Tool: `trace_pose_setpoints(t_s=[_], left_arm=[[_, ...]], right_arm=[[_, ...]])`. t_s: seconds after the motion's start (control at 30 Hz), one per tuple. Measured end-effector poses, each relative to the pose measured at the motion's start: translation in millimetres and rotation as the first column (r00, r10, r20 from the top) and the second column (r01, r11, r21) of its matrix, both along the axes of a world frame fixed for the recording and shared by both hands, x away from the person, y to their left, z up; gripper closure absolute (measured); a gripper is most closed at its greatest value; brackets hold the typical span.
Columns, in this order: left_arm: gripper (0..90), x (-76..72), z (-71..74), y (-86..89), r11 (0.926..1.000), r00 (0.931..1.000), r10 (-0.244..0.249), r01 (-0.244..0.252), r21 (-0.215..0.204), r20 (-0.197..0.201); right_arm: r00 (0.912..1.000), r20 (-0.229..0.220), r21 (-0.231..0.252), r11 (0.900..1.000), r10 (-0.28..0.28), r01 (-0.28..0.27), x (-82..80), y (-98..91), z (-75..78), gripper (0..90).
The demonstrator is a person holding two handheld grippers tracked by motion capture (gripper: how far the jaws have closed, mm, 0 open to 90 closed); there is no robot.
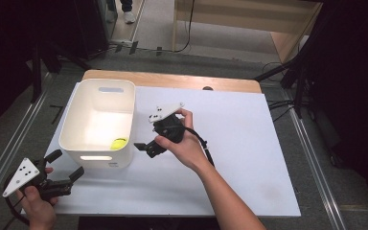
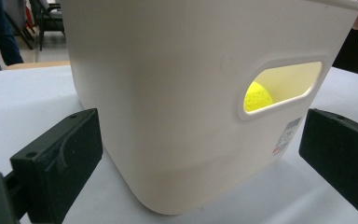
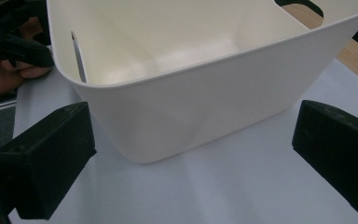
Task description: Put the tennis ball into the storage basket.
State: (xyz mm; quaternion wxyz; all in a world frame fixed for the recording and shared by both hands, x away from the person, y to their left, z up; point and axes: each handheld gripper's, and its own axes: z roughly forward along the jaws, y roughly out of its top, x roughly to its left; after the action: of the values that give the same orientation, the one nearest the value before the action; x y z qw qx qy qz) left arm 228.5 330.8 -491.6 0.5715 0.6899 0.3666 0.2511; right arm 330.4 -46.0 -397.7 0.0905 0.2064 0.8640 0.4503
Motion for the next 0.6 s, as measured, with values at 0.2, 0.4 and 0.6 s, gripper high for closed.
trace_pose_setpoints(t_s=[0.2, 0.4, 0.6], left_arm=[[0.0, 0.0, -0.1, -0.1, 1.0, 1.0, 0.0, 0.0, 0.001, 0.0], [0.0, 0.0, -0.1, -0.2, 1.0, 1.0, 0.0, 0.0, 0.001, 0.0], [0.0, 0.1, -0.1, -0.2, 1.0, 1.0, 0.001, -0.001, 0.002, 0.0]], right_arm=[[0.9998, 0.007, 0.015, 0.9997, -0.017, 0.017, -2.7, -10.5, -5.8, 0.0], [0.9992, 0.018, 0.03, 0.9989, -0.036, 0.035, -6.4, -21.8, -10.0, 0.0], [0.9982, 0.012, 0.04, 0.9975, -0.059, 0.059, -9.1, -34.2, -15.5, 0.0]])
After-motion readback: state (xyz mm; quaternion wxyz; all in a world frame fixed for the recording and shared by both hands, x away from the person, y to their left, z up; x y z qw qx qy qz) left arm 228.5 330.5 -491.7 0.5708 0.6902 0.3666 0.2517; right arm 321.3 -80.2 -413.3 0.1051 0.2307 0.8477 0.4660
